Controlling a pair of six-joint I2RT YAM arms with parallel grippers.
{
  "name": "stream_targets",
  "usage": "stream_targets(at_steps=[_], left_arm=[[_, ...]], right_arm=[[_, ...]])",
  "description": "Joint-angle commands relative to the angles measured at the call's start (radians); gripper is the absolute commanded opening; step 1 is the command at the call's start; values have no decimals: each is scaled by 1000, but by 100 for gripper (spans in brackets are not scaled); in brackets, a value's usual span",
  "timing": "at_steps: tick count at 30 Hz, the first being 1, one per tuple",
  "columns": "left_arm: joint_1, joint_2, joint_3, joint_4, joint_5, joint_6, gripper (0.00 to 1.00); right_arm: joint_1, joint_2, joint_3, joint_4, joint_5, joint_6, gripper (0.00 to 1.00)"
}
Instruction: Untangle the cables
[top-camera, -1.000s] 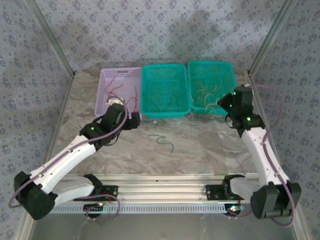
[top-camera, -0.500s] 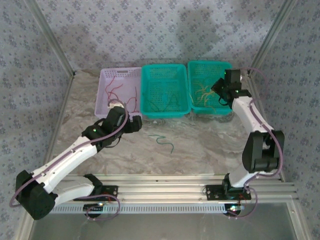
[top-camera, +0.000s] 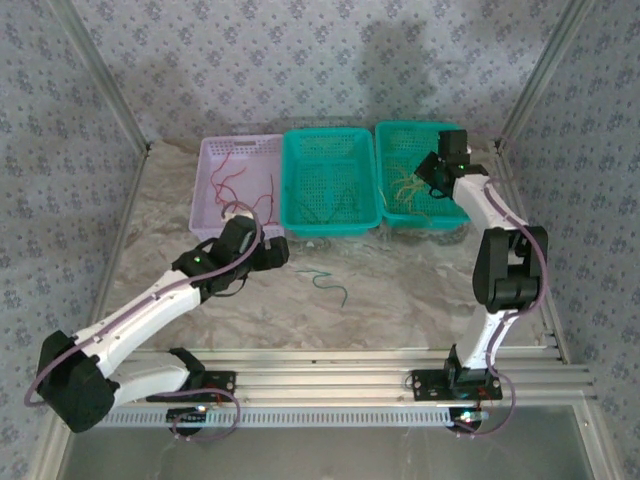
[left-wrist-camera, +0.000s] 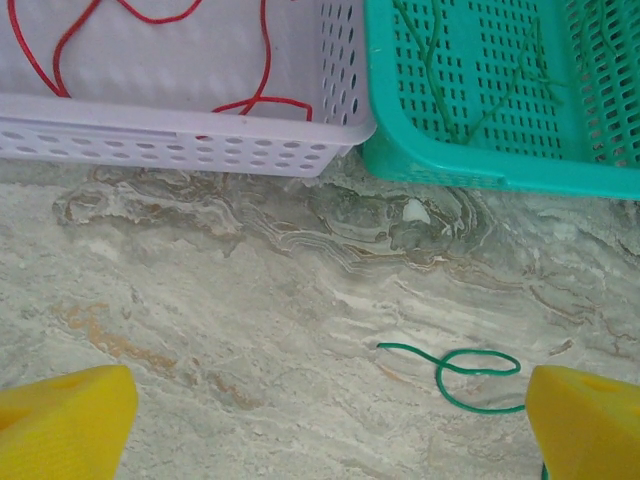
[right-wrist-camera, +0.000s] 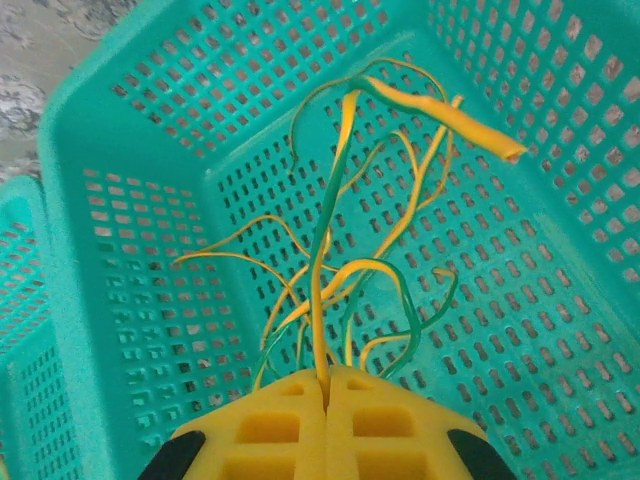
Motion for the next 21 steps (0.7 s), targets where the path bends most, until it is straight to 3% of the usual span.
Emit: stream_targets(at_steps=[1, 11, 21], left_arm=[[7, 10, -13, 30, 31, -25, 100], [4, 63, -40, 70, 75, -61, 100], [-15, 137, -41, 142, 126, -111, 99]], right_arm=[[6, 21, 40, -33, -5, -53, 8], [17, -31, 46, -44, -8, -72, 38], [99, -226, -109, 36, -5, -80, 47]])
